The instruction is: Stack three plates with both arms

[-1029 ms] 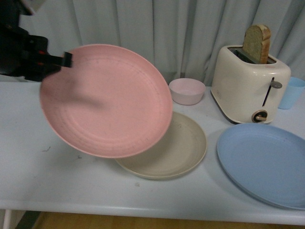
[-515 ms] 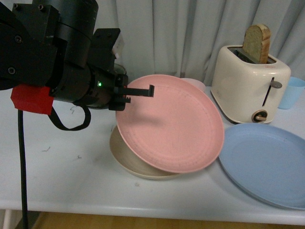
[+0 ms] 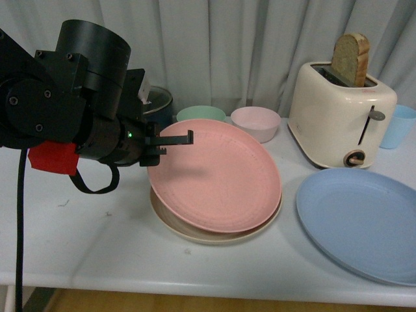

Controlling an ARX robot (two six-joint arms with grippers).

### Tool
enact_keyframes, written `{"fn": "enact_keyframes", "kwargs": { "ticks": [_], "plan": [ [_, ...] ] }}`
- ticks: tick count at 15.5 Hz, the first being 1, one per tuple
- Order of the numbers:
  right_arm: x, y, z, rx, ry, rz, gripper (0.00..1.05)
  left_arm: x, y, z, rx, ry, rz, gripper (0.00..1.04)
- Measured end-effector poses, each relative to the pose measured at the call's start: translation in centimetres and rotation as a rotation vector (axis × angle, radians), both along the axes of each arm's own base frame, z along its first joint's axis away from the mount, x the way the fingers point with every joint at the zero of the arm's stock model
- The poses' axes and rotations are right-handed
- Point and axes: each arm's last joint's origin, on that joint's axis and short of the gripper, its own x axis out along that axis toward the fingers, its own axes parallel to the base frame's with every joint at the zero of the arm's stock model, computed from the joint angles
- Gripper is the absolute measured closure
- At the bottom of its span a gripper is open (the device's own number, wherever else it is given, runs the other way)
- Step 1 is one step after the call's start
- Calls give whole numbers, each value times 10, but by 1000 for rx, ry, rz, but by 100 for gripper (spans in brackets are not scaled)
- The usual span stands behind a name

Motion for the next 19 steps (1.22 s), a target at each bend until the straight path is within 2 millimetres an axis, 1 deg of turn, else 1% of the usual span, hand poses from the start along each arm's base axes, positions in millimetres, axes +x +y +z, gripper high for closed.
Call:
{"fn": "enact_keyframes", "kwargs": {
  "ticks": [2, 3, 5, 8, 10, 11, 13, 14, 16, 17, 18, 19],
  "plan": [
    [0, 0, 0, 0, 0, 0, 6, 0, 2, -2, 3, 7, 4, 102],
    [0, 0, 0, 0, 0, 0, 6, 0, 2, -4, -2, 25, 3, 99],
    [0, 0, 0, 0, 0, 0, 6, -1, 0, -6, -64, 54, -22, 79],
    [0, 0, 0, 0, 0, 0, 6, -1, -1, -3, -100, 41, -32, 68],
    [0, 0, 0, 0, 0, 0, 6, -2, -1, 1, -125, 30, -34, 59],
    [0, 0, 0, 0, 0, 0, 6, -4, 0, 4, -141, 21, -32, 53],
    [0, 0, 0, 0, 0, 0, 6, -15, 4, 21, -188, -45, -27, 35],
    [0, 0, 0, 0, 0, 0, 6, -18, 5, 26, -197, -68, -25, 32],
    [0, 0, 0, 0, 0, 0, 6, -43, 16, 63, -233, -262, -8, 10],
    [0, 0, 0, 0, 0, 0, 6, -65, 24, 82, -250, -366, 2, 6],
    [0, 0, 0, 0, 0, 0, 6, -89, 34, 93, -268, -435, 5, 7],
    [0, 0, 0, 0, 0, 0, 6, -112, 41, 95, -272, -462, 10, 7]
  ]
}}
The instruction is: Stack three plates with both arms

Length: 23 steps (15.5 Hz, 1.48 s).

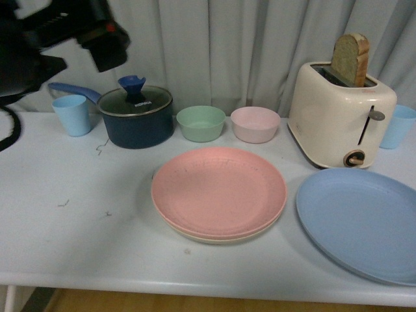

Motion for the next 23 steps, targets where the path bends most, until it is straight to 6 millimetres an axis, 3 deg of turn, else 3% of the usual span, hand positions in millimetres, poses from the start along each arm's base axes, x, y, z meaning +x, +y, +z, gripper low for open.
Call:
{"fn": "enact_keyframes", "kwargs": {
  "ticks": [1, 2, 3, 6, 8, 9, 14, 23],
  "plan": [
    [0, 0, 0, 0, 0, 0, 6, -34, 9, -4, 45, -83, 79, 13],
    [0, 0, 0, 0, 0, 0, 6, -63, 21, -8, 125, -160, 175, 26],
    [0, 0, 0, 0, 0, 0, 6, -80, 33, -12, 211, -183, 207, 38],
    [0, 0, 0, 0, 0, 0, 6, -103, 48, -28, 292, -153, 204, 75],
    [0, 0, 0, 0, 0, 0, 6, -116, 55, -29, 294, -174, 209, 98],
    [0, 0, 0, 0, 0, 0, 6, -122, 58, -31, 297, -169, 208, 103],
    [0, 0, 0, 0, 0, 0, 6, -147, 73, -49, 300, -144, 198, 103],
    [0, 0, 0, 0, 0, 0, 6, -170, 73, -40, 295, -188, 205, 103]
  ]
}}
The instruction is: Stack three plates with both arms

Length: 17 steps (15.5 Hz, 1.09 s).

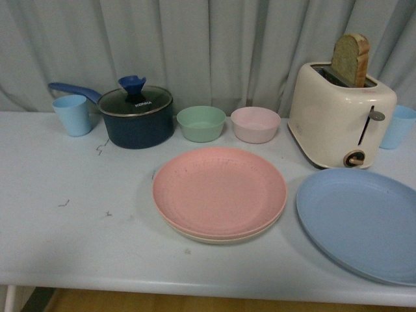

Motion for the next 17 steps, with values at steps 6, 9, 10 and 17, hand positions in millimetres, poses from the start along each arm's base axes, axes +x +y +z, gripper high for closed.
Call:
{"fn": "enact_keyframes", "kwargs": {
  "ticks": [6, 9, 10, 17],
  "plan": [
    [0, 0, 0, 0, 0, 0, 6, -7, 0, 0, 0, -2, 0, 103],
    [0, 0, 0, 0, 0, 0, 6, -10, 0, 0, 0, -1, 0, 103],
    [0, 0, 0, 0, 0, 0, 6, -11, 0, 0, 0, -4, 0, 103],
    [0, 0, 0, 0, -1, 0, 6, -22, 0, -4, 0, 10, 0, 103]
  ]
}}
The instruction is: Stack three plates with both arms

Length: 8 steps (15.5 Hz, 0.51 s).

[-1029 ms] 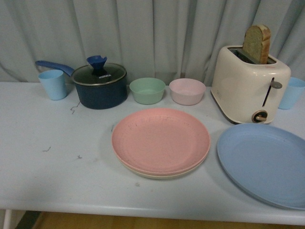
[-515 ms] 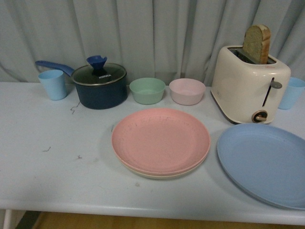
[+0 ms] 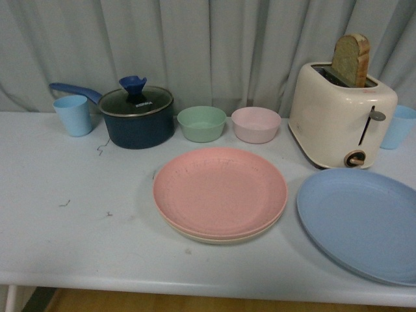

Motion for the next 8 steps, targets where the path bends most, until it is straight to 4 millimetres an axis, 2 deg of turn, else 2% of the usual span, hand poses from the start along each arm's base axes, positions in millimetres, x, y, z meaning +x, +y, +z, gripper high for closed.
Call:
{"fn": "enact_keyframes", "kwargs": {
  "ticks": [1, 2, 3, 5, 7, 8],
  "plan": [
    [0, 0, 0, 0, 0, 0, 6, 0, 0, 0, 0, -1, 0, 103],
    [0, 0, 0, 0, 1, 0, 6, 0, 0, 0, 0, -1, 0, 97],
    [0, 0, 0, 0, 1, 0, 6, 0, 0, 0, 0, -1, 0, 81],
    [0, 0, 0, 0, 1, 0, 6, 0, 0, 0, 0, -1, 0, 58],
    [0, 0, 0, 0, 1, 0, 6, 0, 0, 0, 0, -1, 0, 25],
    [0, 0, 0, 0, 1, 0, 6, 0, 0, 0, 0, -1, 0, 13]
  ]
}}
